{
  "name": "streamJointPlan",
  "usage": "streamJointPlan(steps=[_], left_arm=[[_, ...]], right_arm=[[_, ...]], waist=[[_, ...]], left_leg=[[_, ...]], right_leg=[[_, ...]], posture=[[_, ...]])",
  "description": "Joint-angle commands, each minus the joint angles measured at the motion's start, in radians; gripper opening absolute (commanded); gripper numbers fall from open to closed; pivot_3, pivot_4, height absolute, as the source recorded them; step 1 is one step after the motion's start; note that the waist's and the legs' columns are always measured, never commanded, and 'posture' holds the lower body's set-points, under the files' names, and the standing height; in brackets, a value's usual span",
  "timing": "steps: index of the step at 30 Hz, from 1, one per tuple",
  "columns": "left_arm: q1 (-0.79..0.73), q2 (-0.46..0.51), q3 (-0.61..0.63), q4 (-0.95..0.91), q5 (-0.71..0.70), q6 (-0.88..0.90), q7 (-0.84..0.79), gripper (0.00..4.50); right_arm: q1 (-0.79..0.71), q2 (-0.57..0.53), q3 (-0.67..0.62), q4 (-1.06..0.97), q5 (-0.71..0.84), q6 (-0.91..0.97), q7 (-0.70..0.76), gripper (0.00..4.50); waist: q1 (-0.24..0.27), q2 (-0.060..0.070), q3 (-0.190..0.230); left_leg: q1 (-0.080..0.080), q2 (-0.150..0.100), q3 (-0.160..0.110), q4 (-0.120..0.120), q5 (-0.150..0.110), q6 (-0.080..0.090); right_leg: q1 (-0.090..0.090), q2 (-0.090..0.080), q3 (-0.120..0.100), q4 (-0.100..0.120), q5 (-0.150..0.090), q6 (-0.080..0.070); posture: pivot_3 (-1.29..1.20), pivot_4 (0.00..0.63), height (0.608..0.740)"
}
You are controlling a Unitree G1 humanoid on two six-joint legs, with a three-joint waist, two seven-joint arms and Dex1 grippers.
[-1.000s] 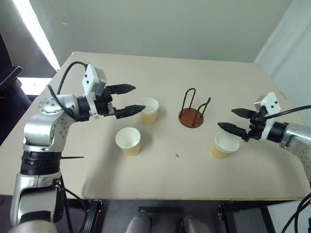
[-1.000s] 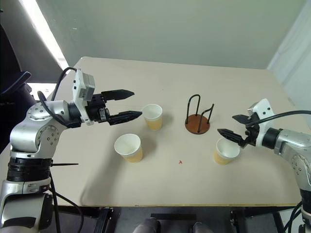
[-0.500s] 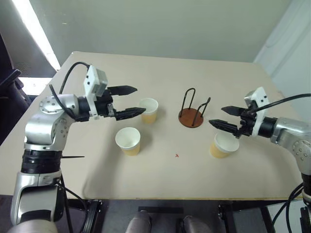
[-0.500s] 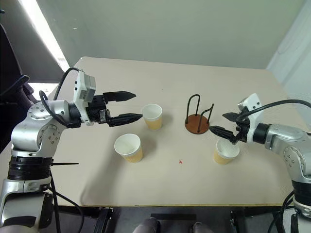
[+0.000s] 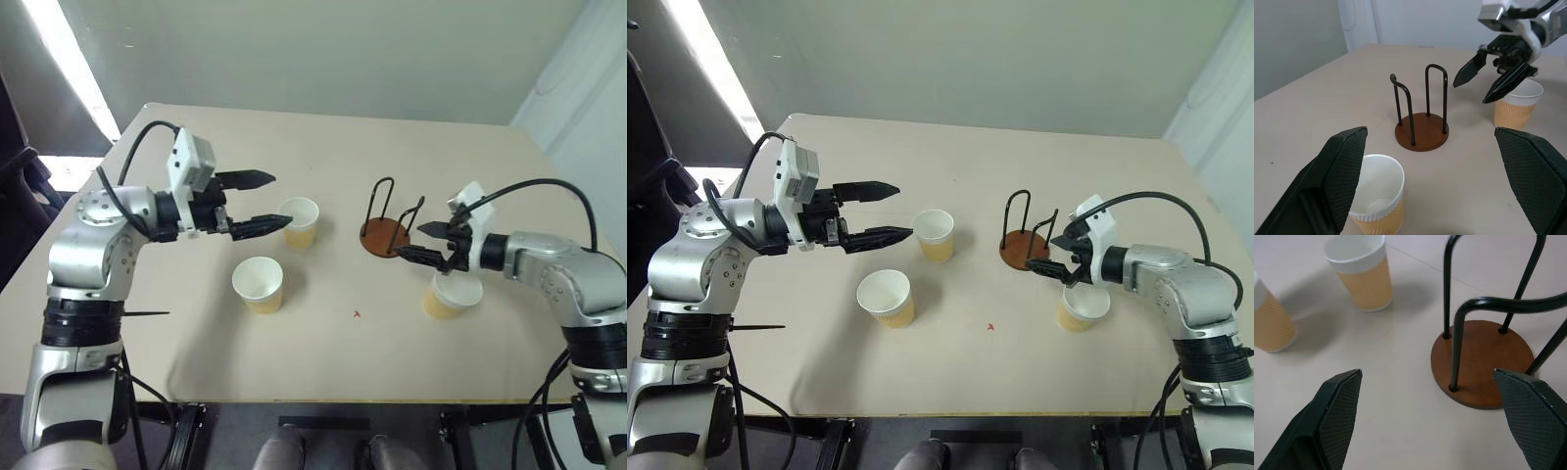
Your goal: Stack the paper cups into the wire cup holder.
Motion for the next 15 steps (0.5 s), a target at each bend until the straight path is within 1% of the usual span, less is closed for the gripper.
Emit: streamJointPlan(steps=[1,8,15], left_arm=[[-0.003,0.006,0.019,-0.032,-0.004,-0.011,0.007,4.48],[0.002,0.008,0.019,-0.036,-0.006,-0.008,0.013,4.48],[0.006,0.012,0.021,-0.038,-0.008,-0.004,0.016,4.48]], right_arm=[[-0.032,0.029,0.029,0.023,-0.060,-0.062,-0.012,4.38],[-0.077,0.107,0.047,0.103,-0.142,-0.126,-0.043,4.38],[-0.098,0.139,0.040,0.136,-0.192,-0.156,-0.057,4.38]], waist=[[0.000,0.000,0.000],[-0.001,0.000,0.000],[-0.001,0.000,0.000]], left_leg=[[0.000,0.000,0.000,0.000,0.000,0.000],[-0.001,0.000,0.000,0.000,0.000,0.000],[-0.003,0.000,0.000,0.000,0.000,0.000]], right_leg=[[0.000,0.000,0.000,0.000,0.000,0.000],[-0.001,0.000,0.000,0.001,0.000,0.000],[-0.003,0.000,0.000,0.001,0.000,0.000]], posture=[[0.00,0.150,0.740],[0.00,0.150,0.740],[0.00,0.150,0.740]])
